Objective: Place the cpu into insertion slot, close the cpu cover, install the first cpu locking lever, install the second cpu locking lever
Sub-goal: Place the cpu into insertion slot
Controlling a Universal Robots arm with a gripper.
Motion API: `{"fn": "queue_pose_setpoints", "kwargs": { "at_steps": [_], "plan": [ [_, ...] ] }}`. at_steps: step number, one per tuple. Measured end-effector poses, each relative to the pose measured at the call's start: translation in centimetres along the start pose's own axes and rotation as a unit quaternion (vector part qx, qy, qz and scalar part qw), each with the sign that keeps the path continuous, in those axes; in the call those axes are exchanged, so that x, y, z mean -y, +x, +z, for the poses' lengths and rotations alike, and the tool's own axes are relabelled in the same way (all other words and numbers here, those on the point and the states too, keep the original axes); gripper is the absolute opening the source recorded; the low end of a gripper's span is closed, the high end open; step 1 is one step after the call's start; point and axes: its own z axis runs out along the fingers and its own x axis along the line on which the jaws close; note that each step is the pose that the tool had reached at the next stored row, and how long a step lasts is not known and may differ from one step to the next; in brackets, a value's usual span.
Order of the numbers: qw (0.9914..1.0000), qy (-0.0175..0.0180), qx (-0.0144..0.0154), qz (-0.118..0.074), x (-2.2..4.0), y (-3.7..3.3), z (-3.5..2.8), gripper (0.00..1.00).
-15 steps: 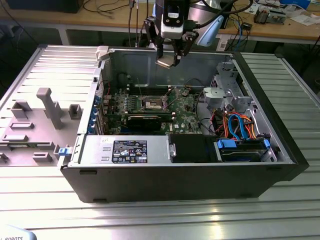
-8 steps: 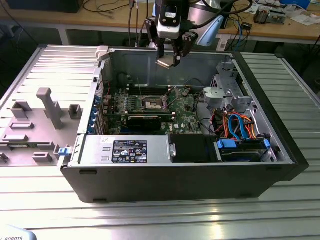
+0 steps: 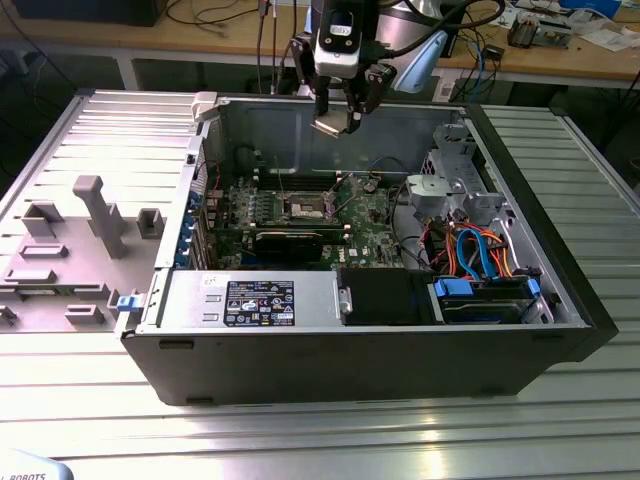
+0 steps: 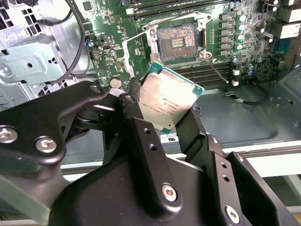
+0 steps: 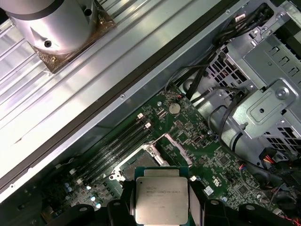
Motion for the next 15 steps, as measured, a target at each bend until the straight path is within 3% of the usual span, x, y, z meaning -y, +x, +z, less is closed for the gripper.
{"fn": "queue_pose_setpoints", "kwargs": {
  "at_steps": [6,10,15],
  "plan": [
    [0.99938,-0.0007,0.0031,0.035,0.00,0.00,0.00,0.54],
    [0.99720,-0.0014,0.0066,0.074,0.00,0.00,0.00,0.54],
    [0.99705,-0.0015,0.0068,0.076,0.00,0.01,0.01,0.54]
  ]
}}
